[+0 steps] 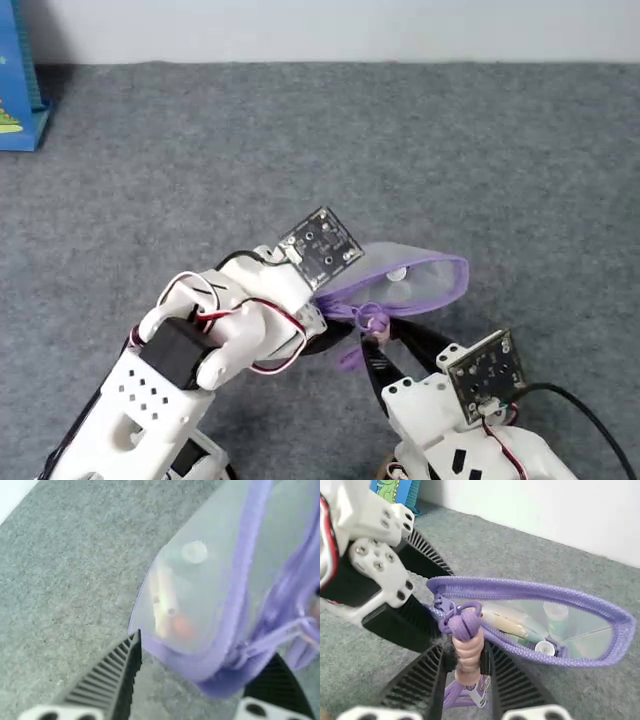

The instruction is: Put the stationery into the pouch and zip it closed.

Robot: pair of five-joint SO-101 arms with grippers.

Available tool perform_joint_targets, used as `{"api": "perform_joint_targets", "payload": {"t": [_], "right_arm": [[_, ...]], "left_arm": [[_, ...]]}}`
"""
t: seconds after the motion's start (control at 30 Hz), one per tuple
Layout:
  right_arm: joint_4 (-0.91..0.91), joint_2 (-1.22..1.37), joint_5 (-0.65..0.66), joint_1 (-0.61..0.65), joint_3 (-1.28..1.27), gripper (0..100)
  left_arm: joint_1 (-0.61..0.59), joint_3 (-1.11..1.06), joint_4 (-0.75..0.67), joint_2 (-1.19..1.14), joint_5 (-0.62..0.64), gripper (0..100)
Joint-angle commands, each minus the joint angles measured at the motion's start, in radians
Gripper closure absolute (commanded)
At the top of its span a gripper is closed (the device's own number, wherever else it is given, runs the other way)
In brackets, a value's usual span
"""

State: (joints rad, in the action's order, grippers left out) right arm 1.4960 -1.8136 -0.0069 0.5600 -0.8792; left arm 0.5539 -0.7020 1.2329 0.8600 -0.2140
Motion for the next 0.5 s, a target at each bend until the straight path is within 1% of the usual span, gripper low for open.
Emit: {"api": "perform_joint_targets", "payload": {"t": [0.0,0.1,0.23,0.37,0.47], "right_arm": [[0.004,-0.002,-0.002,-0.015,0.051,99.1],[0.001,-0.002,-0.002,-0.015,0.054,99.1],[-0.008,-0.002,-0.002,-0.016,0.054,99.1],[-0.03,-0.002,-0.003,-0.016,0.054,99.1],[-0.07,-0.002,-0.002,-0.025,0.054,99.1]], "left_arm": [[0.006,0.012,-0.034,0.015,0.049,68],[0.006,0.012,-0.034,0.015,0.071,70],[0.006,0.012,-0.034,0.015,0.072,79],[0.006,0.01,-0.058,0.015,0.123,89],[0.006,0.01,-0.069,0.015,0.147,94]]}}
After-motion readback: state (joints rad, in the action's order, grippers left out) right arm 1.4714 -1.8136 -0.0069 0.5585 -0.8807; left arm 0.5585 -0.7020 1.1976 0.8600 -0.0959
